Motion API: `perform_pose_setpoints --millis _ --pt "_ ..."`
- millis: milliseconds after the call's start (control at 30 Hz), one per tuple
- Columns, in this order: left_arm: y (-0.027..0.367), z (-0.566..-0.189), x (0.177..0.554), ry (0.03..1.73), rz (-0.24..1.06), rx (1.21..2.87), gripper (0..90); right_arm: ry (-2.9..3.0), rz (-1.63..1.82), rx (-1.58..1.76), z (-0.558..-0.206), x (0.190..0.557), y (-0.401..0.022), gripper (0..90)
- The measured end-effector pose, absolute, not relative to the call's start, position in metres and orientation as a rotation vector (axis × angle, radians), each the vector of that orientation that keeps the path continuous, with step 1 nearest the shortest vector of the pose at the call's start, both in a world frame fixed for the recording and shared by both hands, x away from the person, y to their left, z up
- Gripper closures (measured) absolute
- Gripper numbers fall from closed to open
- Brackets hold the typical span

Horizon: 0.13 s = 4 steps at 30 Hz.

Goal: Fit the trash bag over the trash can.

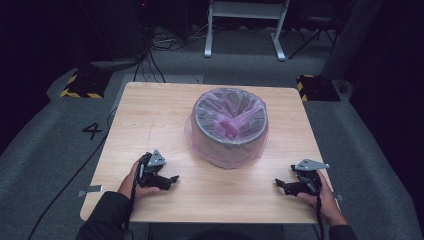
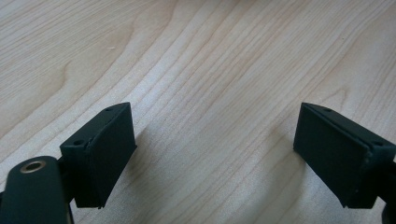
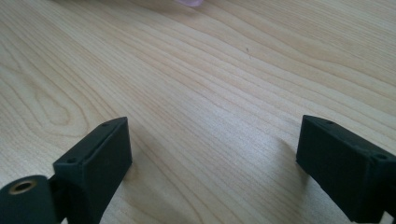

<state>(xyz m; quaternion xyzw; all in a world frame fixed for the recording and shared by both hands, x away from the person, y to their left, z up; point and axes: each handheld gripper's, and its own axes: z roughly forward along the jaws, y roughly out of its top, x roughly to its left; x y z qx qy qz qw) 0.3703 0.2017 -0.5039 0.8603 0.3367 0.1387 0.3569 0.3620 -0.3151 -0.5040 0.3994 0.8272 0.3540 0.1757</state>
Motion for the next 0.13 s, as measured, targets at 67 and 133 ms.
perform_pose_setpoints --millis 67,133 --pt "0.2014 -0.504 0.3707 0.872 0.358 2.219 12.6 2.343 1.001 1.132 -0.5041 0.3625 -0.315 9.0" --pt "0.2011 -0.5041 0.3707 0.878 0.354 2.216 12.6 2.343 0.999 1.134 -0.5041 0.3626 -0.315 8.6"
